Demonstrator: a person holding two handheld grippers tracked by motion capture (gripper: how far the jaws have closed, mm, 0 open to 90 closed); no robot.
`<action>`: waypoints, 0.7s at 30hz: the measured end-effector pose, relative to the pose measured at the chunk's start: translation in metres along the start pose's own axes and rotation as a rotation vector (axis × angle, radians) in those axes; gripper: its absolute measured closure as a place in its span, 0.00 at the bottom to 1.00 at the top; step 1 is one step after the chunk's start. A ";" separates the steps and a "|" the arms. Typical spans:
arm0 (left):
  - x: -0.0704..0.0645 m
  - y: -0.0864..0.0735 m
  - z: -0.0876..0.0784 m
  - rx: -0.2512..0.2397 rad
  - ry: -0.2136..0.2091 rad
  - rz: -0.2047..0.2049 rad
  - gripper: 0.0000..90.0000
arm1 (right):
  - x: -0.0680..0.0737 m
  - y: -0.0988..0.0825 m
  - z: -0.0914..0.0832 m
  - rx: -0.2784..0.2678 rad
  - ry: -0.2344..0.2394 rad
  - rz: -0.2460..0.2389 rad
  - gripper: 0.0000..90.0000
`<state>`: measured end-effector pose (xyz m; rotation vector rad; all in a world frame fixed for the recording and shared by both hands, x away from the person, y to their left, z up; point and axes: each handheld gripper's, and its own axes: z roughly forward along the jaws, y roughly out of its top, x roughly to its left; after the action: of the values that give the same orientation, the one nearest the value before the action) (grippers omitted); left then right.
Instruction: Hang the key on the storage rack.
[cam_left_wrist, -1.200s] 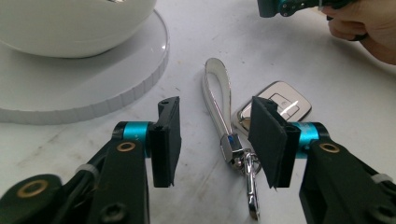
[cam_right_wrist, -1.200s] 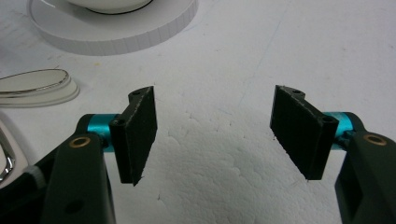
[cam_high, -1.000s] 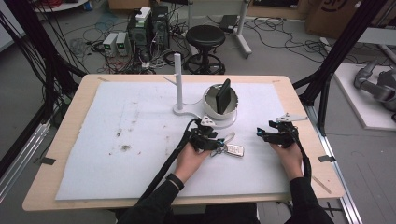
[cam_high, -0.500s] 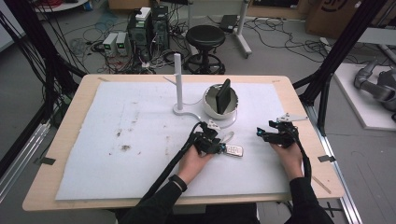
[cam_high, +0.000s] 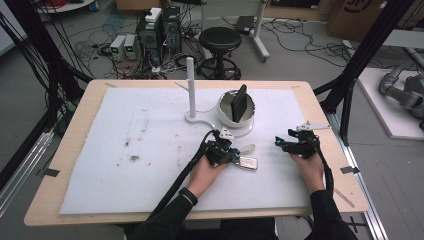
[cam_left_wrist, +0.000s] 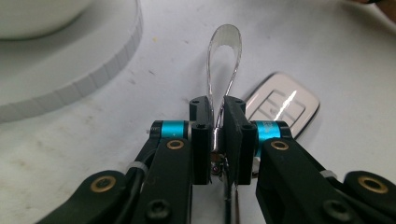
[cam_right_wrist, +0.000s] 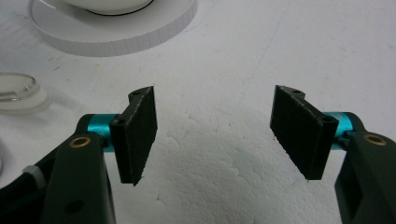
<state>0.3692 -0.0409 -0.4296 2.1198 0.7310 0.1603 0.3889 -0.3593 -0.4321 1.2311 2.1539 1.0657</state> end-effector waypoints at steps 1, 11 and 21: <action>0.001 0.000 -0.004 -0.012 0.006 0.000 0.90 | 0.000 0.000 0.000 0.000 -0.001 -0.001 0.36; 0.013 0.003 -0.046 -0.176 0.043 -0.001 0.91 | 0.000 0.000 0.001 0.003 -0.001 -0.003 0.36; 0.035 0.005 -0.108 -0.367 0.184 -0.034 0.91 | 0.000 0.000 0.001 0.006 -0.003 -0.004 0.36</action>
<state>0.3608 0.0515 -0.3640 1.7567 0.7787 0.4420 0.3893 -0.3585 -0.4331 1.2294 2.1579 1.0565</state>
